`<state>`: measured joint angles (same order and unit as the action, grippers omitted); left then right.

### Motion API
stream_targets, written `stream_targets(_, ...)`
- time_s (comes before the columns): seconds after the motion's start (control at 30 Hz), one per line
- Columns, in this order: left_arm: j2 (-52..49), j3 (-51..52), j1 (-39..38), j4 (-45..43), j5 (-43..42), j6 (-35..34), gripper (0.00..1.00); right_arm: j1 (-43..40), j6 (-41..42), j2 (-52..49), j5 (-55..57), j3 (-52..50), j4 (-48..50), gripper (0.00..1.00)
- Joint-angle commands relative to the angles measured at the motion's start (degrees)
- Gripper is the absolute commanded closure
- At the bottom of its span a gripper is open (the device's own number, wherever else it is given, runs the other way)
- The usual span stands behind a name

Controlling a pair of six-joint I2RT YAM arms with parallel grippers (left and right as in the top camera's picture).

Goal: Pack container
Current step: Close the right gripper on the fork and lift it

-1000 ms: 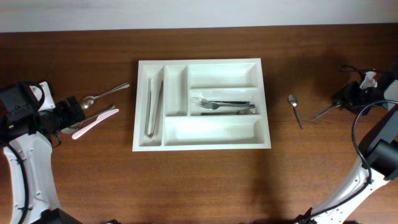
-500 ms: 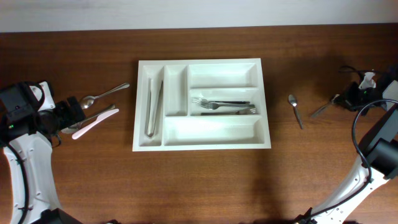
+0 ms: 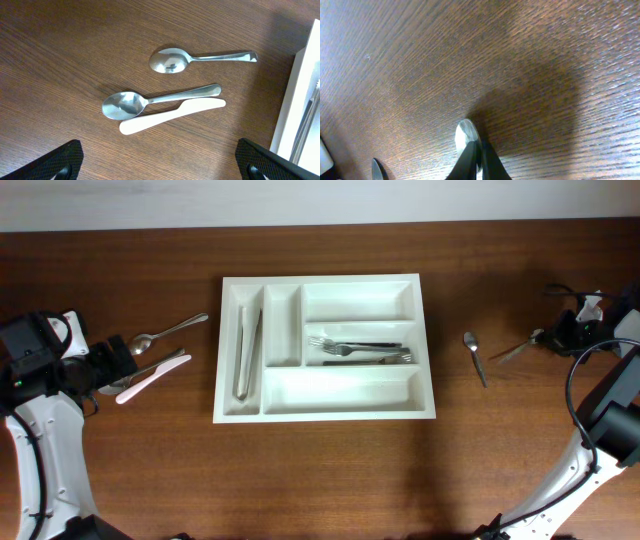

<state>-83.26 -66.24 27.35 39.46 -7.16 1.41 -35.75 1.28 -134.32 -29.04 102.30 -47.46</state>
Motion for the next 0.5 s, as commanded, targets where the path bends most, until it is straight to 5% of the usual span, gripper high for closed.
stream_targets(0.0, -0.31, -0.94, 0.20, -0.15, -0.98, -0.57, 0.01, -0.15, -0.48, -2.71, -2.56, -1.14, 0.26, 0.96)
stream_targets(0.47, -0.31, -0.94, 0.20, -0.15, -0.98, -0.57, 0.01, -2.95, -2.36, -2.10, -16.06, -1.09, 0.63, 0.96)
